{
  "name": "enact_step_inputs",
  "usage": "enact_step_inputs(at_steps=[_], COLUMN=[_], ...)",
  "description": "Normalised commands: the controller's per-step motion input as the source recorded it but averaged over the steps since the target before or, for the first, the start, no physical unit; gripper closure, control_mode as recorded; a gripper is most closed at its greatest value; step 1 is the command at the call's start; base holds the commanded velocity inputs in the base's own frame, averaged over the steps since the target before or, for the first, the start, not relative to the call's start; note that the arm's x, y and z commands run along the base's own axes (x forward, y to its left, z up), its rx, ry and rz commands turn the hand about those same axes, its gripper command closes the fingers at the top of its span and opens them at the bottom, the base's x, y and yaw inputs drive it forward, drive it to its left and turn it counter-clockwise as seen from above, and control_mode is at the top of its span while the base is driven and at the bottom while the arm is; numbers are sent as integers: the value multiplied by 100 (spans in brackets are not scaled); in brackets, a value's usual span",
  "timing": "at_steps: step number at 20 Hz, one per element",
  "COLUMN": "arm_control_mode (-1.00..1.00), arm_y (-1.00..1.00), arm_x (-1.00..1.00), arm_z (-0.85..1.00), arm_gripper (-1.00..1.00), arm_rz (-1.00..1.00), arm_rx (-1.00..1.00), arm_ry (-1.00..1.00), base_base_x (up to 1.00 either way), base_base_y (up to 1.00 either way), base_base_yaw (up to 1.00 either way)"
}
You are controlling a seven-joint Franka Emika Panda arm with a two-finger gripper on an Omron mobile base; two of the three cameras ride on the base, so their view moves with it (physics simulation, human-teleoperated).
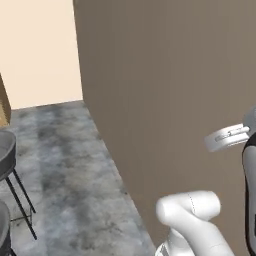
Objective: Transport the fish and cucumber to the fridge. Place the fish on the rack containing meat and place the cucumber on the rack containing the vegetable, ensuring meats and vegetables are on different racks.
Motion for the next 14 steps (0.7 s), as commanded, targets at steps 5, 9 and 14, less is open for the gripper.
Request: enact_step_inputs(at_steps=[5,9,14], arm_control_mode=[100,100,100], arm_y=[0,0,0], arm_x=[0,0,0], arm_z=[0,0,0], arm_gripper=[-100,-100,-100], arm_rz=[0,0,0], arm_rx=[0,0,0], arm_ry=[0,0,0], base_base_x=[100,100,100], base_base_y=[-98,-23,17], base_base_yaw=[28,22,31])
